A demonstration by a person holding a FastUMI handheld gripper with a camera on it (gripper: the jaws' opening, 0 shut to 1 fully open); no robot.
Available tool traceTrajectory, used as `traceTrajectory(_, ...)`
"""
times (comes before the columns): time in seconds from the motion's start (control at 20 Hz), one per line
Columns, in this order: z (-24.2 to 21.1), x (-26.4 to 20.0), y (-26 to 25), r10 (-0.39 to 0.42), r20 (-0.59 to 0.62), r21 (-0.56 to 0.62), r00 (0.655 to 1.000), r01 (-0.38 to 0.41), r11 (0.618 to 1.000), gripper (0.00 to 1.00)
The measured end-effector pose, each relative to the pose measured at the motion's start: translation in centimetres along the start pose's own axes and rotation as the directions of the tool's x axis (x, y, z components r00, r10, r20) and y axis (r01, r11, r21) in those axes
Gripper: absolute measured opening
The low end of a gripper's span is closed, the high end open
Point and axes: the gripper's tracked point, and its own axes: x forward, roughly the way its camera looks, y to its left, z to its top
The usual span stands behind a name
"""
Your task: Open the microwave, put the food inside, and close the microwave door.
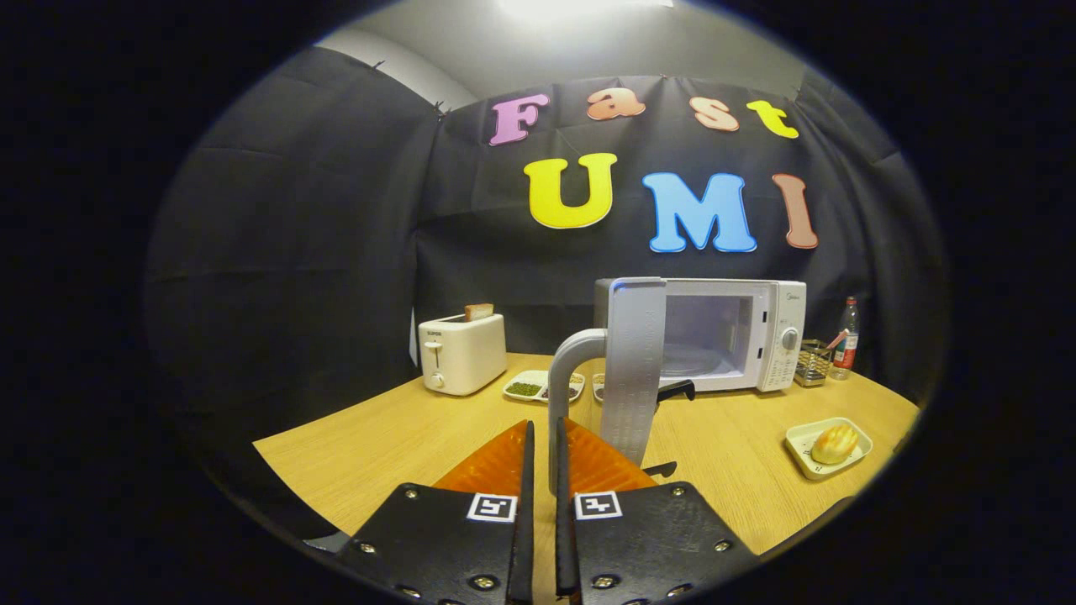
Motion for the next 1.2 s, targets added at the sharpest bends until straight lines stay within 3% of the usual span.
traceTrajectory(0.3, 0.9, -3.9, -4.7, 0.136, -0.043, 0.009, 0.990, -0.136, 0.991, 0.11)
traceTrajectory(0.4, 1.0, -5.3, -8.7, 0.138, -0.053, 0.000, 0.989, -0.138, 0.990, 0.37)
traceTrajectory(0.45, 1.1, -5.7, -11.4, 0.106, -0.060, -0.032, 0.993, -0.108, 0.994, 0.56)
traceTrajectory(0.5, 1.1, -6.0, -14.8, 0.056, -0.070, -0.072, 0.996, -0.061, 0.996, 0.61)
traceTrajectory(0.55, 0.8, -6.3, -18.0, 0.001, -0.082, -0.110, 0.997, -0.010, 0.994, 0.77)
traceTrajectory(0.65, 0.1, -6.7, -24.0, -0.107, -0.111, -0.148, 0.988, 0.090, 0.985, 0.96)
traceTrajectory(0.85, -4.3, -6.0, -30.3, -0.120, -0.289, -0.140, 0.950, 0.082, 0.987, 0.96)
traceTrajectory(1.0, -6.0, -5.2, -34.3, -0.142, -0.348, -0.110, 0.927, 0.110, 0.988, 0.96)
traceTrajectory(1.2, -8.9, -4.5, -36.4, -0.088, -0.459, -0.032, 0.884, 0.082, 0.996, 0.96)
